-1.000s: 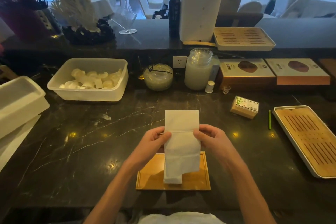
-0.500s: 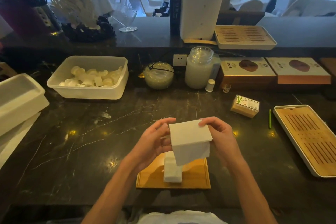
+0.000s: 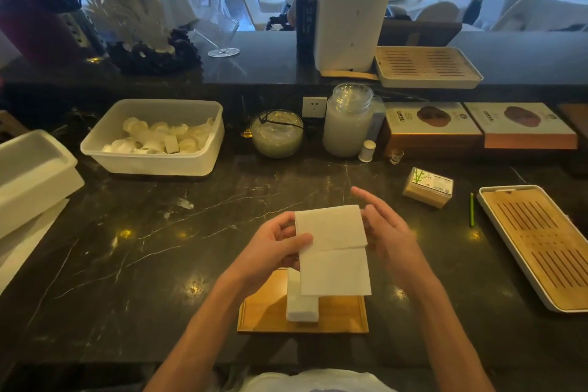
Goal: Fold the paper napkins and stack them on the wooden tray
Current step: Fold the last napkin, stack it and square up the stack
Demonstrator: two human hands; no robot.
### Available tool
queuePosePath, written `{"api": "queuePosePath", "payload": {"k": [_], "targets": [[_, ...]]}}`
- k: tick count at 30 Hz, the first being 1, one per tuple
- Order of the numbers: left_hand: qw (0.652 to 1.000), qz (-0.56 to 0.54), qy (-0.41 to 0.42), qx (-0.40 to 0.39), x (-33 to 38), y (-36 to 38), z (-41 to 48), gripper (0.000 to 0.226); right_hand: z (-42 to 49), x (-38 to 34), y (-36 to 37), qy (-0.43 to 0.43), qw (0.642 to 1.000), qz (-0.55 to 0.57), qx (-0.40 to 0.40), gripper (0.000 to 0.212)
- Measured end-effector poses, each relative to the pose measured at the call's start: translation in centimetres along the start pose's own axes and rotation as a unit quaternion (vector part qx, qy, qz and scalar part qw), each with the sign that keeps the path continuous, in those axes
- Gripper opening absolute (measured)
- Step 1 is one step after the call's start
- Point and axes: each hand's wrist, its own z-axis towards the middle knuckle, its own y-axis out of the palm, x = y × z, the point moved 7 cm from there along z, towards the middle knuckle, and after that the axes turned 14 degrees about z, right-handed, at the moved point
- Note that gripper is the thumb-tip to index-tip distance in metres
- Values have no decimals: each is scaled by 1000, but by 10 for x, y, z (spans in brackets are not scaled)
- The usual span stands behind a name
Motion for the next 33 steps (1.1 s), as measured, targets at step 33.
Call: {"api": "queuePosePath", "payload": {"k": [33], "targets": [[996, -45, -64, -31, -12, -6, 7, 26, -2, 9, 1, -32, 992, -114, 42, 36]]}}
